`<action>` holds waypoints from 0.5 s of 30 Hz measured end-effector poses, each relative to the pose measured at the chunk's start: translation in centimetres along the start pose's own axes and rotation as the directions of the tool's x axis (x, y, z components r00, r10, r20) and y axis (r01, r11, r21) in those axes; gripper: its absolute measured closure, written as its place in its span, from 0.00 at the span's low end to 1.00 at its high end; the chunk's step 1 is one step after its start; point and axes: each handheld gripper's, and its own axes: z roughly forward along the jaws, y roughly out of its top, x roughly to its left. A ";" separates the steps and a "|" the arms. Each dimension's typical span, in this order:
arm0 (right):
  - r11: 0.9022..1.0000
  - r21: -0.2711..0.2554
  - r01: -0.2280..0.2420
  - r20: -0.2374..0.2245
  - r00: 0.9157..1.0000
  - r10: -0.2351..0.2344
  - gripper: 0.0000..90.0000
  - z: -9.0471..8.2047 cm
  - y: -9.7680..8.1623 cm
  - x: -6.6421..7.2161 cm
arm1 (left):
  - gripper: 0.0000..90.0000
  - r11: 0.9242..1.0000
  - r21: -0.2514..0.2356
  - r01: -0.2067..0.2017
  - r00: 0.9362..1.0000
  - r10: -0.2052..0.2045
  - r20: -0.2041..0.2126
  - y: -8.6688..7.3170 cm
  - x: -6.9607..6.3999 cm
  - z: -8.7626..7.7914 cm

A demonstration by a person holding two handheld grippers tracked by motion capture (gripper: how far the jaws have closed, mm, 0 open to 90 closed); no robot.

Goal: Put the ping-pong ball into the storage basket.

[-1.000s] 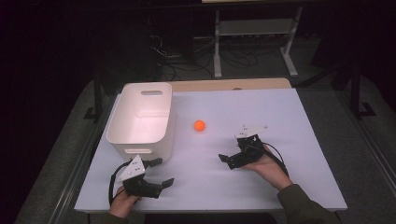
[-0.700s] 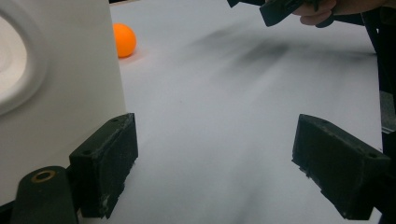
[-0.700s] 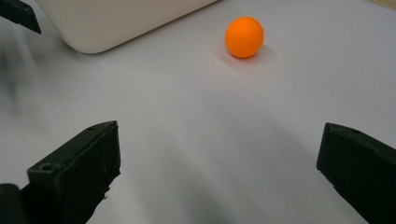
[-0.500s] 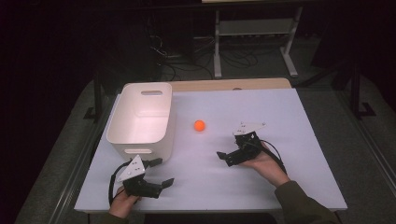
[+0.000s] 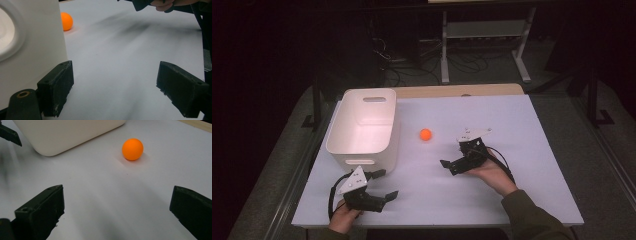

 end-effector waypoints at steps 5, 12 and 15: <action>1.000 -0.002 0.003 -0.001 1.000 -0.003 0.00 0.3 0.4 -0.1 | 0.16 1.000 0.000 0.002 1.000 -0.002 0.000 0.0 0.0 0.0; 1.000 -0.003 0.005 -0.002 1.000 -0.005 0.00 0.6 0.9 -0.3 | 0.16 1.000 0.002 0.001 1.000 -0.001 0.000 0.0 0.0 0.0; 1.000 -0.004 0.004 -0.005 1.000 -0.004 0.00 0.8 1.1 -0.3 | 0.16 1.000 0.002 0.000 1.000 0.000 0.000 0.0 0.0 0.0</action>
